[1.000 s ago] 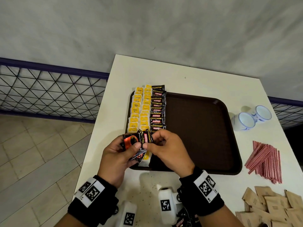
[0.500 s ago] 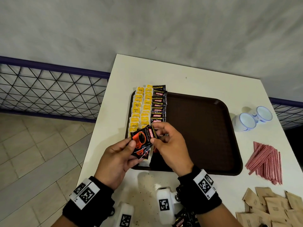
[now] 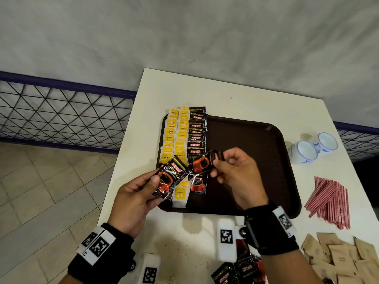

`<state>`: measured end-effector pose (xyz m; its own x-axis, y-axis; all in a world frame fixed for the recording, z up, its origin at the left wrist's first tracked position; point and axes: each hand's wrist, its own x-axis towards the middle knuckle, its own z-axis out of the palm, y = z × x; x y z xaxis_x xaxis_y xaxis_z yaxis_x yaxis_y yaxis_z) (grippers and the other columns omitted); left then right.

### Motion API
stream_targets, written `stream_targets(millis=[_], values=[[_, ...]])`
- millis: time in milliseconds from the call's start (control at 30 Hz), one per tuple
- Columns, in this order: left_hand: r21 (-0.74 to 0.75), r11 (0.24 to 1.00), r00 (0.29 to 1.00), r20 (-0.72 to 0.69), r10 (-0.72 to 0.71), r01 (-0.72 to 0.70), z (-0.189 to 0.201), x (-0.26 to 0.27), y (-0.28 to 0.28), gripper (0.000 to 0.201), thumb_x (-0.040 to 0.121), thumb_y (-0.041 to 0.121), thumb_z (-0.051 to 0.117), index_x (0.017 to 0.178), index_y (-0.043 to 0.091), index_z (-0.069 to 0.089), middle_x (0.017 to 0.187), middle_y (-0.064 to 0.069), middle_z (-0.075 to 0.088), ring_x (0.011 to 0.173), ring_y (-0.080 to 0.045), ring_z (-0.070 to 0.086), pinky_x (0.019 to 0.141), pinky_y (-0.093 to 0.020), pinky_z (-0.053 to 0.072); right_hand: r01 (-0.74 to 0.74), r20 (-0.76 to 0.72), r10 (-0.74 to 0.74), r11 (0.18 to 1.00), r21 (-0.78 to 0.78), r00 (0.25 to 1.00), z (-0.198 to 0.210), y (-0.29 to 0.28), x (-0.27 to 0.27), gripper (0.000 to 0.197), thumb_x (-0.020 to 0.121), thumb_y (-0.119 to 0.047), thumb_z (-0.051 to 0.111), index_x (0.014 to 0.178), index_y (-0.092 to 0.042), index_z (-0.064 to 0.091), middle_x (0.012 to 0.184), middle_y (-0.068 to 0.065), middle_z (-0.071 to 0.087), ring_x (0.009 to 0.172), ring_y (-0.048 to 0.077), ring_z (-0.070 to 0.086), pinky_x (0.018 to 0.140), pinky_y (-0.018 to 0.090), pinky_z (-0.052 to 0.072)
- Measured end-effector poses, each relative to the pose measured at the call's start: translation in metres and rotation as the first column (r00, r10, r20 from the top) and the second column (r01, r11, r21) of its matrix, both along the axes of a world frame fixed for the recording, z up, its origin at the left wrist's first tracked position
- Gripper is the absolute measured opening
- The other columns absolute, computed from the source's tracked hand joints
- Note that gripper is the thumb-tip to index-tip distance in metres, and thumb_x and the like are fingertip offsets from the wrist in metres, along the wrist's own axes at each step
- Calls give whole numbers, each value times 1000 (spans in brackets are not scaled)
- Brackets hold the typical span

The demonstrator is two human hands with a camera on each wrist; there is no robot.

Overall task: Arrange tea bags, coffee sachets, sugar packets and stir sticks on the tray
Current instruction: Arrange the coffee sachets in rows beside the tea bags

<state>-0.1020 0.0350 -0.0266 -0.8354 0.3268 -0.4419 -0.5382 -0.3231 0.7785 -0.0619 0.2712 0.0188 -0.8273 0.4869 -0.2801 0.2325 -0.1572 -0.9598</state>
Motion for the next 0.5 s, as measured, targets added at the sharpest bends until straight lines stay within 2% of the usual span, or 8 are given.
stream_targets(millis=[67,100,133,200,267,367,433,500], values=[[-21,1000,1000,-16,-2,2,-1,-1,-5,80,35,59,97,103,21,80,104,-10,78,83,-17,76,64,-25,61,3,17,-3,1000,18,1000,2,13,5,16,84,11,68,85,-4,62,72,15,66,55,18,60,44,22,43],[-29,1000,1000,-16,-2,2,-2,-1,-7,76,38,57,96,103,21,80,105,-10,78,84,-17,75,65,-26,61,1,37,-1,1000,16,999,2,17,8,13,83,10,69,88,0,64,75,18,67,57,18,59,46,22,44],[-33,999,1000,-5,0,0,-3,-1,-9,64,48,51,94,102,20,80,105,-10,78,84,-17,75,66,-26,62,-2,60,2,1000,1,998,2,20,11,12,83,10,70,90,2,65,77,20,68,58,19,60,47,21,46],[-26,1000,1000,15,12,-12,-4,-1,-9,38,69,32,78,105,19,77,106,-11,78,84,-18,74,69,-26,62,-9,107,16,998,-60,994,1,24,18,12,83,11,68,94,7,65,80,21,70,62,22,66,50,22,51],[-38,999,1000,14,5,-5,-4,1,-8,32,77,23,68,107,18,75,106,-12,78,85,-20,73,71,-28,61,-11,146,30,991,-134,989,1,27,23,11,86,11,65,96,8,64,83,21,72,73,28,74,60,25,59],[-58,998,1000,15,4,-3,-2,2,-9,28,81,21,68,107,18,75,108,-13,77,88,-22,72,81,-36,57,-14,176,51,979,-204,983,1,27,29,9,89,8,63,98,6,63,85,20,73,88,36,75,73,30,62],[-51,999,1000,9,-7,8,-2,2,-11,40,69,38,84,103,19,78,108,-13,77,90,-23,73,85,-39,58,-29,189,66,981,-190,980,2,26,31,6,91,5,63,96,3,63,83,18,72,86,36,75,74,31,63],[-62,998,1000,-18,-21,19,-5,2,-12,73,39,58,96,101,23,81,106,-9,78,89,-20,75,82,-36,60,-75,211,100,990,-122,973,2,25,30,3,90,2,65,93,2,64,78,18,71,74,32,74,64,29,62]])
